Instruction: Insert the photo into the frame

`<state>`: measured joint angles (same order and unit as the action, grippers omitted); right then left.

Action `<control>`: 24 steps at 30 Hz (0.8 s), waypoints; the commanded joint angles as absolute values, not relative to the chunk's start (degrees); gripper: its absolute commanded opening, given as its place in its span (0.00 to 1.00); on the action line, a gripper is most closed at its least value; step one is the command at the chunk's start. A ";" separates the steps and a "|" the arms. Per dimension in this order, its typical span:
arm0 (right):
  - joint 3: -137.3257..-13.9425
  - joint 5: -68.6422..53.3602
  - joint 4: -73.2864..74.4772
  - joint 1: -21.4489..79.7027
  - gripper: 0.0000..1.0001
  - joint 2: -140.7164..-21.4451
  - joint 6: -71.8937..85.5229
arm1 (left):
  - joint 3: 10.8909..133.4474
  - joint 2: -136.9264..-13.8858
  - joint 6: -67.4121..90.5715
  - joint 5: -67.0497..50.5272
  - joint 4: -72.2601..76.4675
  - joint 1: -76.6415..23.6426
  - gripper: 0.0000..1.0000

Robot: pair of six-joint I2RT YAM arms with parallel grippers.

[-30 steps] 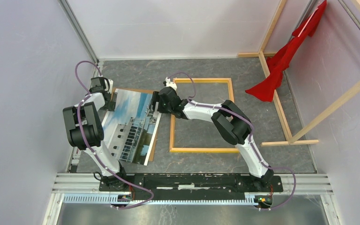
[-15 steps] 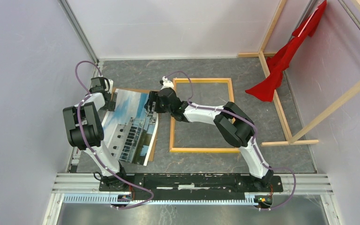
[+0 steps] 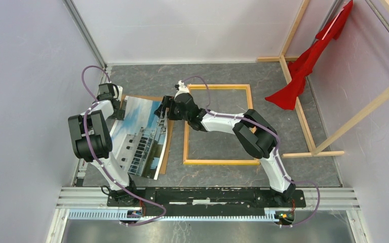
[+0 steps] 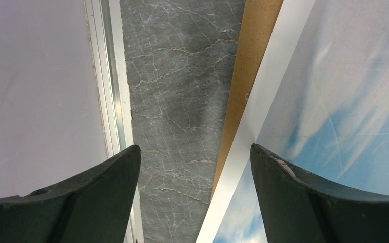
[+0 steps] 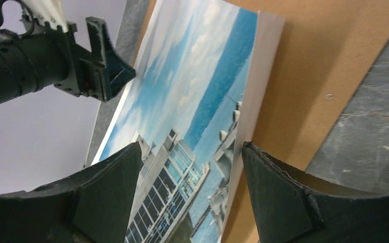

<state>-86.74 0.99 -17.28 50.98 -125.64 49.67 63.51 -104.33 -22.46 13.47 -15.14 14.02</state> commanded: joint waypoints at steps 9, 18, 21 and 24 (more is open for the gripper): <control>-85.19 -4.17 -21.19 47.93 0.78 -128.60 52.34 | 60.21 -108.67 -23.03 10.39 -17.58 13.32 0.86; -83.43 -11.76 -29.73 46.58 0.73 -132.04 60.13 | 60.16 -108.66 -23.20 10.81 -17.64 13.30 0.86; -83.76 -11.22 -28.57 46.55 0.69 -131.72 59.78 | 60.20 -108.63 -23.29 10.83 -17.67 13.36 0.86; -83.80 -10.90 -27.98 46.52 0.49 -130.84 59.14 | 60.50 -108.30 -23.33 10.65 -18.42 13.44 0.86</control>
